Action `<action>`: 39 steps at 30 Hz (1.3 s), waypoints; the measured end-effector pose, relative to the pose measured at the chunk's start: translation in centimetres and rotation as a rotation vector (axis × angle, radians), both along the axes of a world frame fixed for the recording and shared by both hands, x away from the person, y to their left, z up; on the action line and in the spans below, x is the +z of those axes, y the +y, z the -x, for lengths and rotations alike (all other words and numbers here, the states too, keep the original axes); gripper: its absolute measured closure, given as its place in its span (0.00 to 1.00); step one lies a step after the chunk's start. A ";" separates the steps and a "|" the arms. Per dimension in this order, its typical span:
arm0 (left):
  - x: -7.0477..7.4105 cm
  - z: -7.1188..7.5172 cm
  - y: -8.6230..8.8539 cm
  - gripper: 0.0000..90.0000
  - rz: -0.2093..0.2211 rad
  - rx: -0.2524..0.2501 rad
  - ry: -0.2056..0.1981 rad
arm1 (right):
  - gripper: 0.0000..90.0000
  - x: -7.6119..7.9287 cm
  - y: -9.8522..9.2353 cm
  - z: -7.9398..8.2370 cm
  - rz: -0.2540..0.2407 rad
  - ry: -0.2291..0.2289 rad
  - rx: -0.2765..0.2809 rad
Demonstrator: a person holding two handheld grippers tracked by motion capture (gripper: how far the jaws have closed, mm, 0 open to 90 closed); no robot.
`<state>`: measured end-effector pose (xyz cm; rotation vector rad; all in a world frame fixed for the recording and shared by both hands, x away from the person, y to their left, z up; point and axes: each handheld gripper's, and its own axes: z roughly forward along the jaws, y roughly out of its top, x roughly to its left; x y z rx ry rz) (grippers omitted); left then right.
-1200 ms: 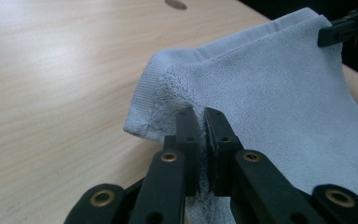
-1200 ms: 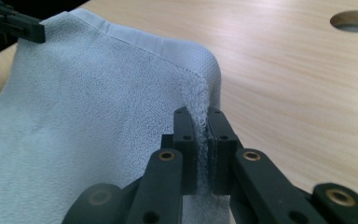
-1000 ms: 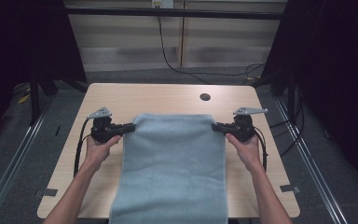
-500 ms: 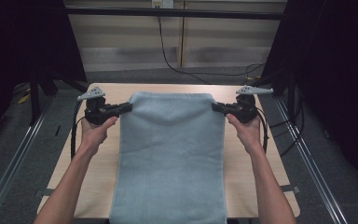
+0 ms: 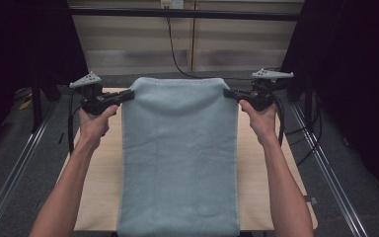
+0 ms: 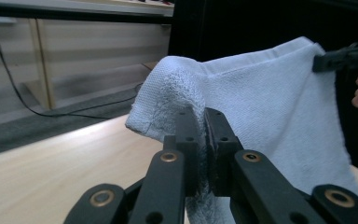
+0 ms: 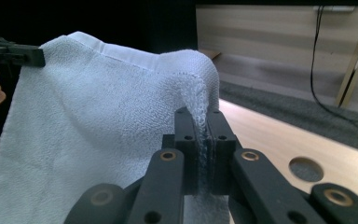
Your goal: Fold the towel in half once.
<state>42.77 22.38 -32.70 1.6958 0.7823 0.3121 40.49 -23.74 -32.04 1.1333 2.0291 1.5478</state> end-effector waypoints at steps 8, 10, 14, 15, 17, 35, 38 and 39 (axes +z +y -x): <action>2.2 0.8 -0.5 0.95 0.016 -0.027 -0.053 | 0.95 2.7 -0.7 0.6 -0.041 -0.057 -0.007; 1.2 1.1 -0.7 0.95 -0.007 -0.028 -0.038 | 0.95 2.6 -0.8 1.1 -0.026 -0.049 0.001; -1.5 2.6 -0.4 0.95 0.011 -0.024 -0.023 | 0.95 1.5 -0.7 2.9 0.011 -0.035 0.044; -2.1 2.8 -0.4 0.95 0.014 -0.038 0.004 | 0.95 1.2 -0.7 3.4 0.014 -0.028 0.056; -3.1 3.5 -0.4 0.95 -0.008 -0.050 0.017 | 0.96 0.5 -0.6 4.4 0.044 -0.009 0.053; -8.7 15.7 1.7 0.95 -0.022 -0.162 0.089 | 0.95 -5.1 -0.4 17.4 0.118 0.076 0.154; -10.9 17.6 1.5 0.95 -0.093 -0.174 0.116 | 0.95 -7.2 -0.3 19.0 0.109 0.121 0.161; -11.5 18.0 1.6 0.95 -0.089 -0.179 0.136 | 0.95 -7.9 -0.1 19.5 0.124 0.141 0.165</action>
